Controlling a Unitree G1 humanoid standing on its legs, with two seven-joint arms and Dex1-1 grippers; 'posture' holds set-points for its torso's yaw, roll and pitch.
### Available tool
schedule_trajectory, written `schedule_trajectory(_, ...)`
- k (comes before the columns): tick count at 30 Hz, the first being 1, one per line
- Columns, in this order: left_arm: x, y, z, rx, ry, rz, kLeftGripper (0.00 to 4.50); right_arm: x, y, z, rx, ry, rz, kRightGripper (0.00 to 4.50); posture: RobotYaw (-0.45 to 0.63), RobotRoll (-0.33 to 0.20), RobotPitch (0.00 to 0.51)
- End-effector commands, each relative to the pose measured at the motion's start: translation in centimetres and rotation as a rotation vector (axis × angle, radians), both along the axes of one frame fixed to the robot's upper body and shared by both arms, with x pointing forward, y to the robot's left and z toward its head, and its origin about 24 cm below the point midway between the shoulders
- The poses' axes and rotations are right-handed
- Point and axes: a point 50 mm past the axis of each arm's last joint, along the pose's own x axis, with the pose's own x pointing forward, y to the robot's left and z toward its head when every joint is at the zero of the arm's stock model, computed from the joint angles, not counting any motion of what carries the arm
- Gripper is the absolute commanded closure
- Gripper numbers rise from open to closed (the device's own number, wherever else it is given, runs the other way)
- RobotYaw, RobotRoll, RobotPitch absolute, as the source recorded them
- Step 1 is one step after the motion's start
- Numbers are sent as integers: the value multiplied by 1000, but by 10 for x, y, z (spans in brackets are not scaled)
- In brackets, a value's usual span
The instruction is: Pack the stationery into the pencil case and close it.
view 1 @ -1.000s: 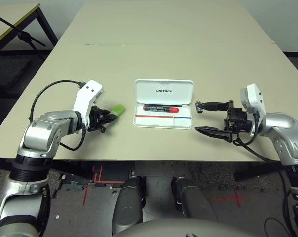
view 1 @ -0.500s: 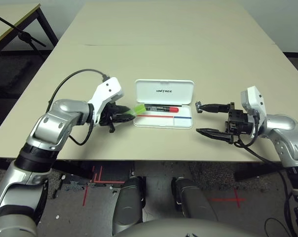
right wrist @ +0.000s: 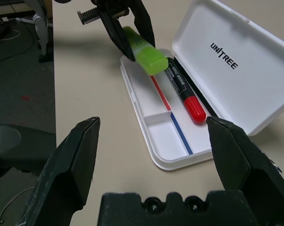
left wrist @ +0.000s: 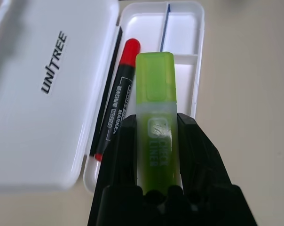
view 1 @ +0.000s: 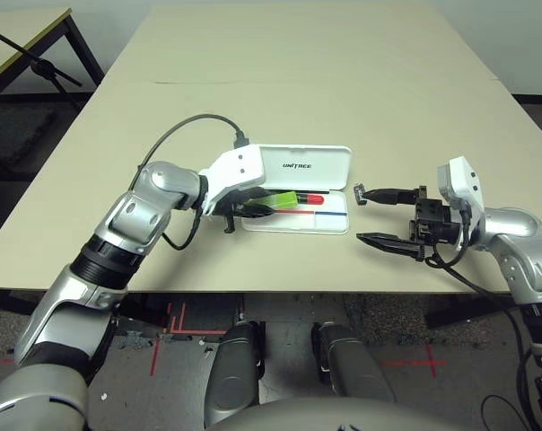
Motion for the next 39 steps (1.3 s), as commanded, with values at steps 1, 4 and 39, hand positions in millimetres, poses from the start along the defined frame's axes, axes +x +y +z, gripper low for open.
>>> schedule_trajectory(1,1,-6,-2,33,-13,-56,3396,-1,1,0,-4,-11,0,0,-66,0,107)
schedule_trajectory(4,0,-10,-4,43,-16,-90,3396,-2,1,-1,-6,-10,-1,0,-71,0,109)
schedule_trajectory(39,-15,17,21,-232,-150,-98,14,-2,3,-5,4,-4,-22,0,-66,0,126)
